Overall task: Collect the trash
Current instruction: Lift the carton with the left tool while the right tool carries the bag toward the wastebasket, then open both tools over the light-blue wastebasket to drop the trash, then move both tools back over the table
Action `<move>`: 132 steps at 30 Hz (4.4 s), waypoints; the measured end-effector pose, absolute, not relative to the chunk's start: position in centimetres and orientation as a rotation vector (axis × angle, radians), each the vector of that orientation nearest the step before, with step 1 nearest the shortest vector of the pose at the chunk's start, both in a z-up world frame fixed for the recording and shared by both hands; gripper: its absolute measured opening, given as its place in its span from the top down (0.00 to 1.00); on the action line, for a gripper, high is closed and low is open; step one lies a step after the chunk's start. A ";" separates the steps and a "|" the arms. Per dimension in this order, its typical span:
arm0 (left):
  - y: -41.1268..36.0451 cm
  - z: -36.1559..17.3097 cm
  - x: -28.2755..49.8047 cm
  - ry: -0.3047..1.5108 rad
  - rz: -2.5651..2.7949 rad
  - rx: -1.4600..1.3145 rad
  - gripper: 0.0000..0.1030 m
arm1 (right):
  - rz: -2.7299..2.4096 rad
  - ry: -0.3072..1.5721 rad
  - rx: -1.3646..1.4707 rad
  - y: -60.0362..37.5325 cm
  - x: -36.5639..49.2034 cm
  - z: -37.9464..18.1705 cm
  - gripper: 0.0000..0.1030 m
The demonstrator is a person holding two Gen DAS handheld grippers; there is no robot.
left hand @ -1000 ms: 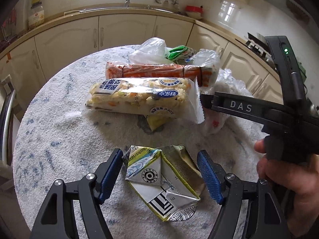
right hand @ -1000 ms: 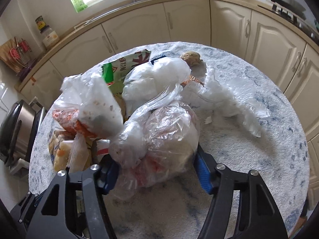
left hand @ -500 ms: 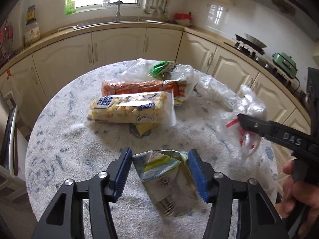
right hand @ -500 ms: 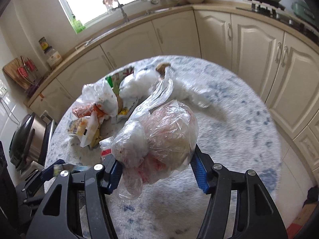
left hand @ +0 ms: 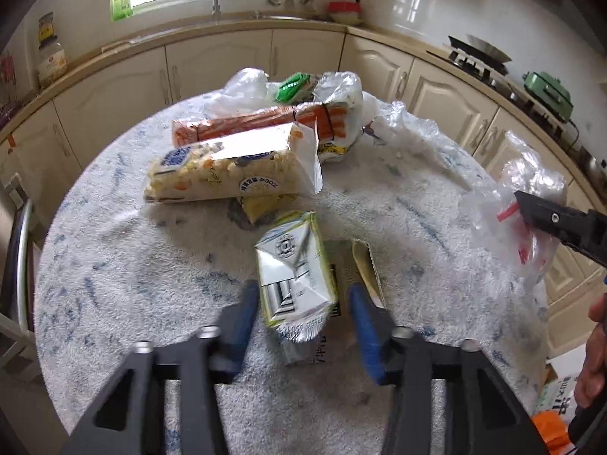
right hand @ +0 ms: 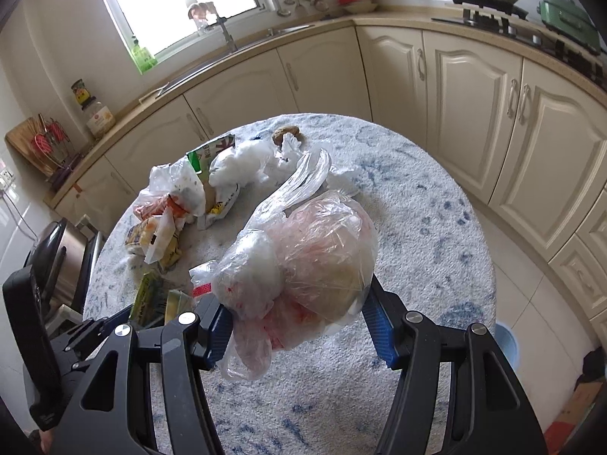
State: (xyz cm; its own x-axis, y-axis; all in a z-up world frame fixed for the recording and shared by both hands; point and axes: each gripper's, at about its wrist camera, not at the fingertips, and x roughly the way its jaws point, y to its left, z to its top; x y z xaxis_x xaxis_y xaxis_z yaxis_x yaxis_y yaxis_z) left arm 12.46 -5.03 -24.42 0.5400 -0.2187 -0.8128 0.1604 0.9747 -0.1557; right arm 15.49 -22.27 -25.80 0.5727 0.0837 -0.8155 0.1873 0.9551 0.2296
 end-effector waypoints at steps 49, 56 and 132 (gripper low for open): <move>-49.3 -32.1 22.8 1.177 -0.939 0.327 0.90 | -0.720 1.008 0.659 -53.6 -5.4 -33.6 0.40; -54.9 -37.1 29.4 1.305 -0.884 0.341 0.42 | -0.721 1.119 0.731 -55.9 -5.2 -39.5 0.38; 1.5 -13.6 -4.0 0.543 0.022 -0.054 0.01 | -0.106 0.657 0.032 -12.2 15.2 -13.2 0.00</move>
State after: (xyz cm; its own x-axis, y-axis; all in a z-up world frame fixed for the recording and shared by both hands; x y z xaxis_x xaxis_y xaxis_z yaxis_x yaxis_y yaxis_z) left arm -4.03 1.54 -13.61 0.8558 0.0066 -0.5173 -0.0352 0.9983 -0.0455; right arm 15.22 -12.22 -13.21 0.7869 -0.0880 -0.6108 0.1085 0.9941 -0.0034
